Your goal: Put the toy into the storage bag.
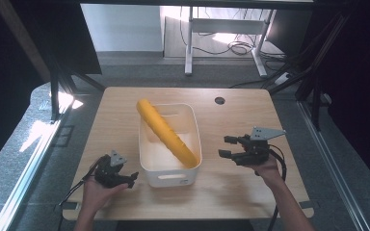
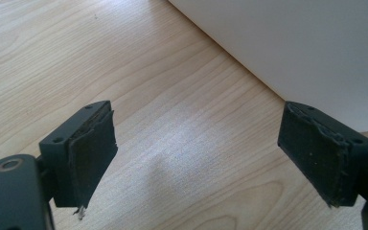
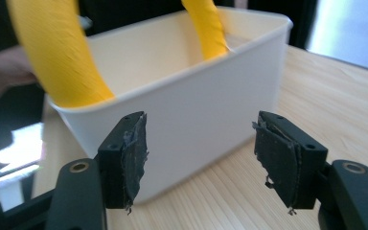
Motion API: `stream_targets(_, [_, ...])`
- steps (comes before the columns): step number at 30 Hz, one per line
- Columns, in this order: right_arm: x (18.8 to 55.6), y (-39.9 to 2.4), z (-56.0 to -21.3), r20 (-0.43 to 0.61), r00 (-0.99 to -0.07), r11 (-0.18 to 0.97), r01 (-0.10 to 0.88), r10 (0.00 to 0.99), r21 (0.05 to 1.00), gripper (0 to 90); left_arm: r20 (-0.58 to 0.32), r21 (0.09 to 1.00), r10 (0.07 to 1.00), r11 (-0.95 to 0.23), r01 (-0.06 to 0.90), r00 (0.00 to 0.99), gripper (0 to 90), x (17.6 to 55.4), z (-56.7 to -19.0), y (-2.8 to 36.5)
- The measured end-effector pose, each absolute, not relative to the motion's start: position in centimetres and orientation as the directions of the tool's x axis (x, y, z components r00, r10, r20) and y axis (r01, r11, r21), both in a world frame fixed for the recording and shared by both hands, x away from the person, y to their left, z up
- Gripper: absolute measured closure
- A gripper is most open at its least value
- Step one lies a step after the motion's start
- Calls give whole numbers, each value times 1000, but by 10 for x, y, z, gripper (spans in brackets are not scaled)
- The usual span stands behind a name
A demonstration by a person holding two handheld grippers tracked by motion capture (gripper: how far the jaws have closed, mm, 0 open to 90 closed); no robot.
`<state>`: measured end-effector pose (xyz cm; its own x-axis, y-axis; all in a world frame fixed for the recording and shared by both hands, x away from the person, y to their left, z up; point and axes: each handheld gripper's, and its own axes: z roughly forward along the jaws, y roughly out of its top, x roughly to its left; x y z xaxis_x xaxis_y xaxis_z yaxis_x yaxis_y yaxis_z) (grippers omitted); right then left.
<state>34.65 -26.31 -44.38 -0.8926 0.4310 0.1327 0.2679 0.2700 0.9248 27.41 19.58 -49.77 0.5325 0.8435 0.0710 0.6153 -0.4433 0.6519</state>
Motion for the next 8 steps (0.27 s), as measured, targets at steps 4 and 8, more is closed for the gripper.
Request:
stream_targets(4, [348,-268,-451,145,-880,249,281,453,927,361,71,654,844,-442,614,532,133,274,-497,197])
stream_targets(8, [348,-269,-455,155,-874,250,295,461,922,339,68,655,844,-441,614,533,132,274,-497,197])
